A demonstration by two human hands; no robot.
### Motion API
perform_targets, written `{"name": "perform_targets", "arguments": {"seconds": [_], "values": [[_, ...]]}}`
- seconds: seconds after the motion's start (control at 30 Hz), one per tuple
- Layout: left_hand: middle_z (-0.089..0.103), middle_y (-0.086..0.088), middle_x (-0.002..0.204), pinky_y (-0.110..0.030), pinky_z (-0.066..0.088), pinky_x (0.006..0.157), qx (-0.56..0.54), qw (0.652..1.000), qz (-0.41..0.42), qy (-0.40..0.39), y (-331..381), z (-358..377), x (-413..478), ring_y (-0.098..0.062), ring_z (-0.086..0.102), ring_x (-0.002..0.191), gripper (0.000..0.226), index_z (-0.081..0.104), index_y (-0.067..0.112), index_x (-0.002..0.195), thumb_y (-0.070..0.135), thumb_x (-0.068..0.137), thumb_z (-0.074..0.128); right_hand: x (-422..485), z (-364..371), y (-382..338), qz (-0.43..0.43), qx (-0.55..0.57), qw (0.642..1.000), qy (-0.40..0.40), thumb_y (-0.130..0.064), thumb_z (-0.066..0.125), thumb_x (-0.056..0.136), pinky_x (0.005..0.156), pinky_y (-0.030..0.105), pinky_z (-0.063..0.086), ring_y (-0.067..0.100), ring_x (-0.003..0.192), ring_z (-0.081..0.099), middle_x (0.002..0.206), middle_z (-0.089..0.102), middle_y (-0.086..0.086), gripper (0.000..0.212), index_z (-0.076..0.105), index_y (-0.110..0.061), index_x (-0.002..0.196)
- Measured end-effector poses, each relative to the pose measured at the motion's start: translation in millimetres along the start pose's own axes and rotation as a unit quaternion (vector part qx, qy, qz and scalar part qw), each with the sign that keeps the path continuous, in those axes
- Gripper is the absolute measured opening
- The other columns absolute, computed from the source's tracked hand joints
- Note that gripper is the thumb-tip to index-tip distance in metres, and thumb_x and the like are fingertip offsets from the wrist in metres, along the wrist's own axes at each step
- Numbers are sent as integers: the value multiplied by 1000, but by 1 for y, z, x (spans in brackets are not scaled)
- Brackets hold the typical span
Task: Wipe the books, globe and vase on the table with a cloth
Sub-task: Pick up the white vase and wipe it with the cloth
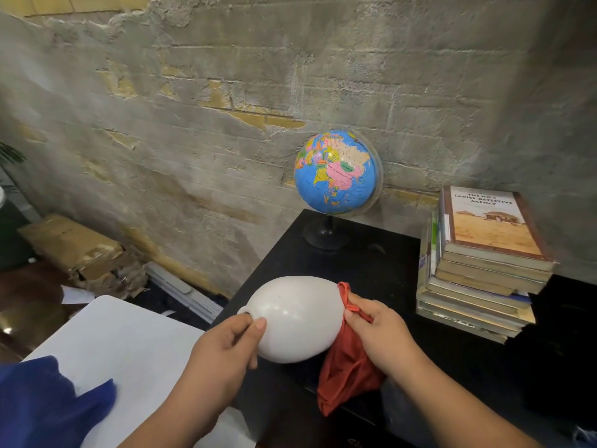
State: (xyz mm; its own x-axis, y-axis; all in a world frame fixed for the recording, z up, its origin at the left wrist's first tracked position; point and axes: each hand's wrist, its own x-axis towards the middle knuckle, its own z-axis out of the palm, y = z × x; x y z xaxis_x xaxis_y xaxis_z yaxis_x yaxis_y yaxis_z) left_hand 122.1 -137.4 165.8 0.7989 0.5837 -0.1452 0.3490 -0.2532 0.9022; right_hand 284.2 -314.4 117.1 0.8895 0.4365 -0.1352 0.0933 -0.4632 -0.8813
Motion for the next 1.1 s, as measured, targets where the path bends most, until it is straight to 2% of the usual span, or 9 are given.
{"name": "perform_targets", "arguments": {"seconds": [0.13,0.23,0.4,0.53,0.6,0.67,0.8,0.97,1.1], "values": [[59,-2,67,-25,47,65,75,995,60,-6,3,-4,2,-12,53,64,22,62,22,75,32,93,53,2,-4,1,38,39,998,12,-29,58,94,98,28,42,10,109,56,113,63,-13,28,63,-41,119],[59,-5,73,-30,46,64,132,986,93,-35,-3,-10,8,-13,53,67,23,61,18,73,34,90,58,1,-6,6,73,73,994,19,-30,59,93,103,34,44,13,111,58,116,65,-10,27,63,-38,119],[63,-9,75,-33,47,69,103,993,53,18,-6,-7,12,-21,57,74,28,62,12,75,33,92,54,-11,3,-3,-6,19,1000,-11,-31,53,97,83,17,38,2,96,51,108,53,-11,39,42,-49,128],[58,-1,67,-25,43,64,115,990,75,24,-4,-6,10,-13,53,69,27,59,17,70,31,93,54,0,0,2,37,67,997,7,-31,54,96,101,30,42,10,113,54,118,59,-13,34,56,-44,127],[59,0,67,-26,43,64,124,989,83,19,-4,-6,11,-13,53,69,27,59,18,70,31,92,54,4,-4,2,68,65,996,-1,-30,52,97,98,30,44,12,112,55,115,59,-12,35,54,-41,130],[62,-1,71,-28,46,66,129,988,84,12,-5,-7,13,-15,56,72,26,61,17,73,32,92,54,3,-5,-1,63,42,997,-20,-31,50,98,93,27,43,11,107,53,116,55,-10,38,49,-42,135],[56,0,64,-24,43,63,142,986,93,3,0,-9,17,-13,52,67,27,58,19,69,31,93,54,0,-7,-7,35,41,998,-42,-33,53,97,109,36,39,12,120,49,127,53,-11,39,50,-43,134],[49,2,59,-18,34,54,169,978,121,0,8,-10,17,-8,42,59,28,54,19,66,30,92,56,7,-15,-3,101,44,994,-24,-29,50,97,102,37,45,18,110,58,124,62,-2,35,55,-37,131],[49,1,60,-21,36,56,179,977,118,-10,3,-11,16,-10,44,60,30,52,19,66,32,92,56,-4,-9,-15,-8,-41,998,-37,-32,47,99,90,23,37,10,103,50,114,52,-5,41,43,-43,139]]}}
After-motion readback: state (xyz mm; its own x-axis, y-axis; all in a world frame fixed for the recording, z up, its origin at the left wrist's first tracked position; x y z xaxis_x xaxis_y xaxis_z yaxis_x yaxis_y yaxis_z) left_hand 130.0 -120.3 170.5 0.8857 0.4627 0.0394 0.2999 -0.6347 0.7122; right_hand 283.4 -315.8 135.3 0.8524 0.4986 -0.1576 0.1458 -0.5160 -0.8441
